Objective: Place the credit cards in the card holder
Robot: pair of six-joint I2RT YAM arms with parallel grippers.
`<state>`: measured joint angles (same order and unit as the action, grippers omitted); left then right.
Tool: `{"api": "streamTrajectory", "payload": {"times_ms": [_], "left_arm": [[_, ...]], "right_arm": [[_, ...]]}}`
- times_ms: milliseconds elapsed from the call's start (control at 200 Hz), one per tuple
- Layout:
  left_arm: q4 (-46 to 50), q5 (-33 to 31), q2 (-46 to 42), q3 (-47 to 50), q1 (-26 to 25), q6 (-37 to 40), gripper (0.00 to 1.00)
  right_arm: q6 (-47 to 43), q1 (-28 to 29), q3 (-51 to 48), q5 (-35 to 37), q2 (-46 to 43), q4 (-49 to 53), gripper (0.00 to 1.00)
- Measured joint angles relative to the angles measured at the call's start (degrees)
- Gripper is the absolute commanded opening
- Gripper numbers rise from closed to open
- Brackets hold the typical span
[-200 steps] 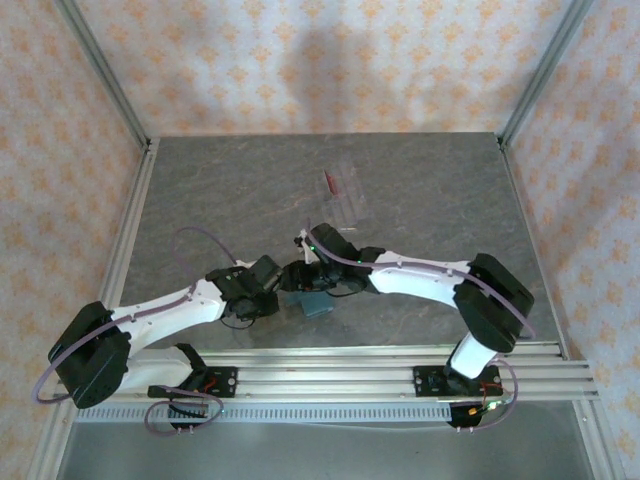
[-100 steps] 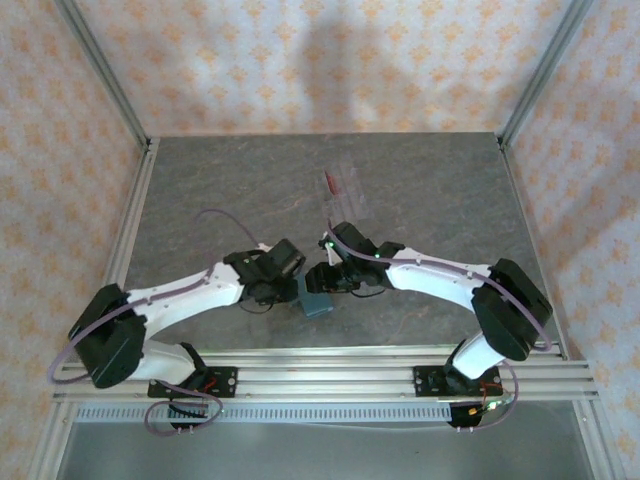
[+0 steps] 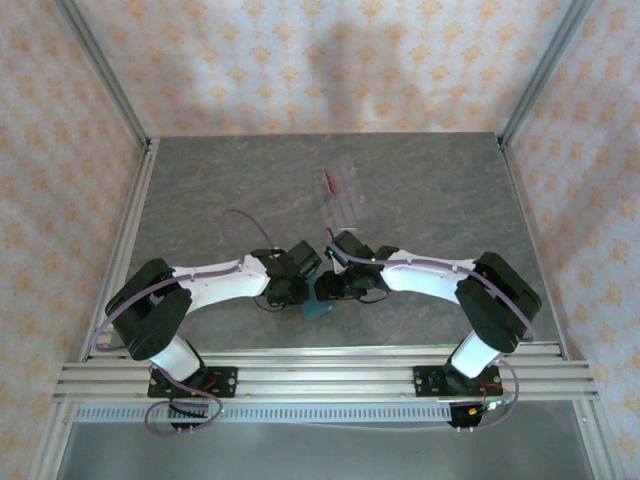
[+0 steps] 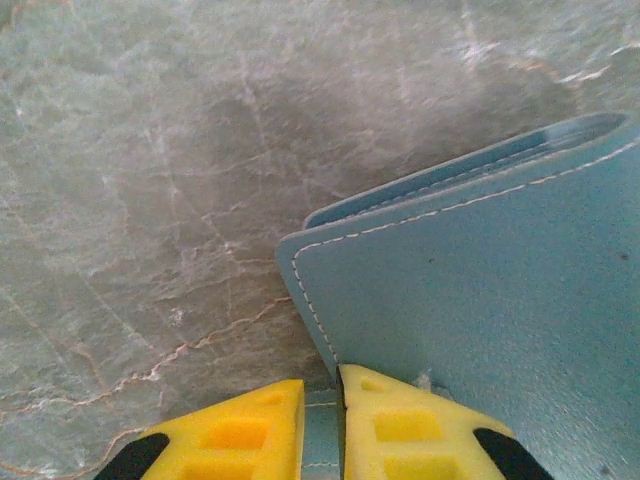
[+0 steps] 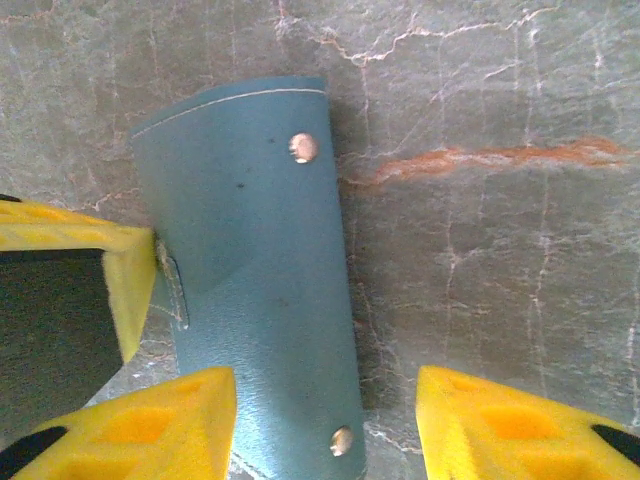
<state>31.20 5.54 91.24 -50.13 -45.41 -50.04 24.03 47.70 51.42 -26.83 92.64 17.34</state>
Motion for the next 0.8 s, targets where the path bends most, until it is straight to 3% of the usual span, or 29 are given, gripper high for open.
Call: {"api": "streamTrajectory", "payload": {"times_ms": [300,465,601,731,801], "left_arm": [[-3.58,-0.09,-0.7,2.97,-0.26,-1.14,0.16],[-4.17,-0.09,-0.87,3.37,-0.26,-1.36,0.16],[-4.31,-0.07,-0.81,3.43,-0.26,-1.55,0.16],[-4.35,-0.07,-0.72,3.43,-0.26,-1.55,0.16],[-4.35,-0.07,-0.79,3.43,-0.26,-1.55,0.16]], "right_arm": [[-0.11,-1.6,0.0,-6.29,4.5,-4.72,0.56],[0.98,-1.95,0.0,-10.99,5.92,-8.68,0.5],[3.69,-1.99,-0.96,-15.26,7.02,-13.68,0.35],[6.1,-2.03,-2.82,-18.08,6.93,-17.81,0.0],[6.08,-2.23,-3.41,-17.07,6.03,-17.59,0.0]]}}
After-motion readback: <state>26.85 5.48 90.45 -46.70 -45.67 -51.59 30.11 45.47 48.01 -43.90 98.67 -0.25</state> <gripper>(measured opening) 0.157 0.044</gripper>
